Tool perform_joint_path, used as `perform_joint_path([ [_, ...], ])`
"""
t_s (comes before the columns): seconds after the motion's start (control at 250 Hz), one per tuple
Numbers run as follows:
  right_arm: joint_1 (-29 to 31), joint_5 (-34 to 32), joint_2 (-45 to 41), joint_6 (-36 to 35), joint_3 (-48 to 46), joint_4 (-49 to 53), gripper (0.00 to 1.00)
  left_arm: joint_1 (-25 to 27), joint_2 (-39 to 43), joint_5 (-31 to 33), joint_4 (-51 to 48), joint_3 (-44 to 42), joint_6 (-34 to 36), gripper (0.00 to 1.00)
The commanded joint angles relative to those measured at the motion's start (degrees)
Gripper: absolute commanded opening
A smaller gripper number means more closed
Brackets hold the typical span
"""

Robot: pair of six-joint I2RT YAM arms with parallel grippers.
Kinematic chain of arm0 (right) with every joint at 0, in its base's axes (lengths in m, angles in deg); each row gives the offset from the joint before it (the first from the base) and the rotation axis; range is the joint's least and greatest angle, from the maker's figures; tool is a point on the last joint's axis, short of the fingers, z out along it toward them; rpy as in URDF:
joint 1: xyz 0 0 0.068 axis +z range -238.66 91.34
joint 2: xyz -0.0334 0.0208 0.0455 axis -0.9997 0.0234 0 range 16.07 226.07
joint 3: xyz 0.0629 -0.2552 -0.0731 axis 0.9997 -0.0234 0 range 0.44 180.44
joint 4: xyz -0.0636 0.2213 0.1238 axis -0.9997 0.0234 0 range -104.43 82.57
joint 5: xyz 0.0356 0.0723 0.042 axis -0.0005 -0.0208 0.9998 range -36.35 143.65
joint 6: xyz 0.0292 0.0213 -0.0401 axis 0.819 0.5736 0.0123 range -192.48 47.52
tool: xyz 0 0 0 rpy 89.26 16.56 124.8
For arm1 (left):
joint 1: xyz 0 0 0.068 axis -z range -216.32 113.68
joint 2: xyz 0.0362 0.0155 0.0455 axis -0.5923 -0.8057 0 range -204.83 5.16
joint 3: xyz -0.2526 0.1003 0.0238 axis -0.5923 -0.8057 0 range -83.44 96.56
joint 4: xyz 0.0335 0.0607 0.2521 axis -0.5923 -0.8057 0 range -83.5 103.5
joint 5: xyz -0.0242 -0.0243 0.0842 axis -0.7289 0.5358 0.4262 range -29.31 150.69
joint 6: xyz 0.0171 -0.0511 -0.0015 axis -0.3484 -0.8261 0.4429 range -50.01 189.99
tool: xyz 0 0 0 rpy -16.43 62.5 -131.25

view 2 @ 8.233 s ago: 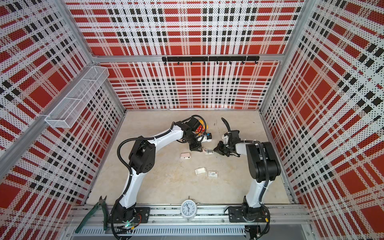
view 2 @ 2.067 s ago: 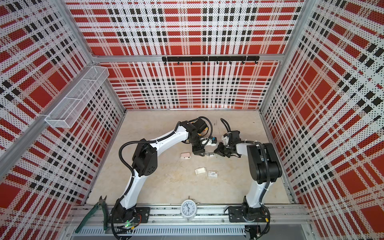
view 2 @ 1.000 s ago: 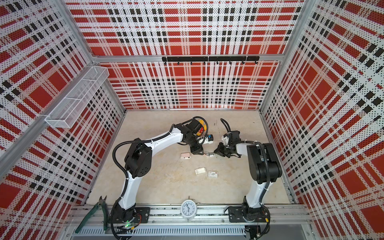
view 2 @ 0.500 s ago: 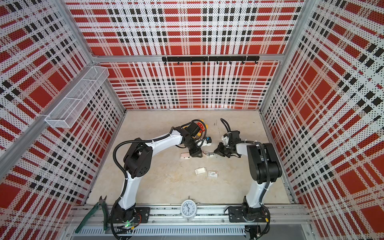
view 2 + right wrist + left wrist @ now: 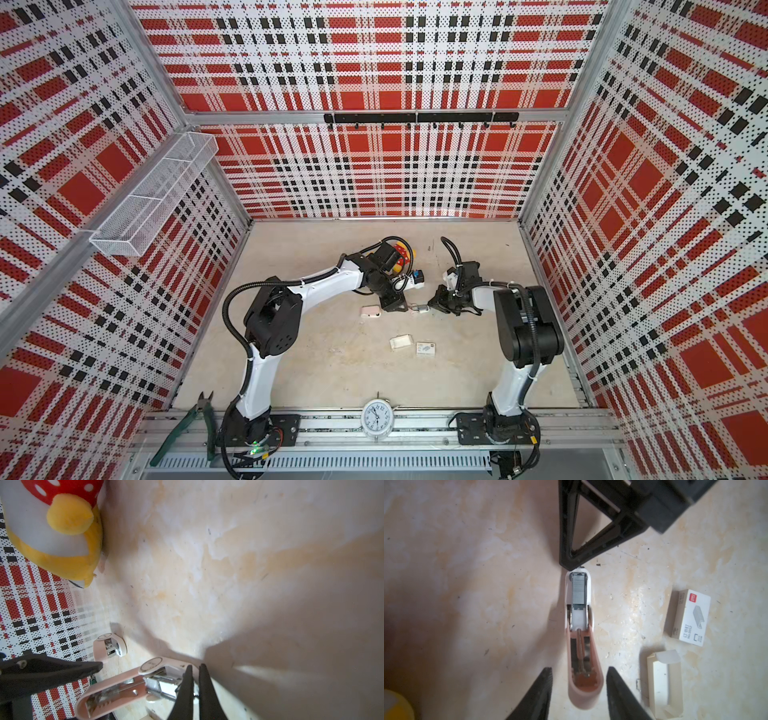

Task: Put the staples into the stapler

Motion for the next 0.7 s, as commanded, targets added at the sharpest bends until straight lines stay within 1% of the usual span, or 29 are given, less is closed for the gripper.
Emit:
perform_joint_path([
  [0.0,0.23,-0.63,0.71,-1.49,0.87,-0.14,0.09,-0.16,2.68,-0.80,0.49,-1.04,0.24,0.50],
  [0.108,0.23,-0.68,0.73,-1.49,0.86,-0.19,0.09,-0.26,2.83,-0.74,0.51,-1.43,0.25,0.48],
  [0.216,0.23,-0.69,0.69,-1.52,0.88,-0.18,0.09,-0.26,2.69,-0.89,0.60,-1.43,0.03,0.42],
  [0.4,0.24,-0.69,0.74,-1.49,0.83,-0.14,0.09,-0.31,2.87,-1.14,0.85,-1.52,-0.15,0.40],
  [0.468,0.23,-0.69,0.85,-1.54,0.74,0.00,0.09,-0.29,2.86,-1.37,0.86,-1.43,-0.13,0.36],
  [0.54,0.23,-0.65,0.79,-1.50,0.85,-0.16,0.09,-0.16,2.77,-1.60,0.87,-1.35,-0.10,0.28],
  [0.696,0.23,-0.67,0.86,-1.50,0.86,-0.14,0.09,0.00,2.84,-1.76,0.77,-1.00,-0.12,0.23],
])
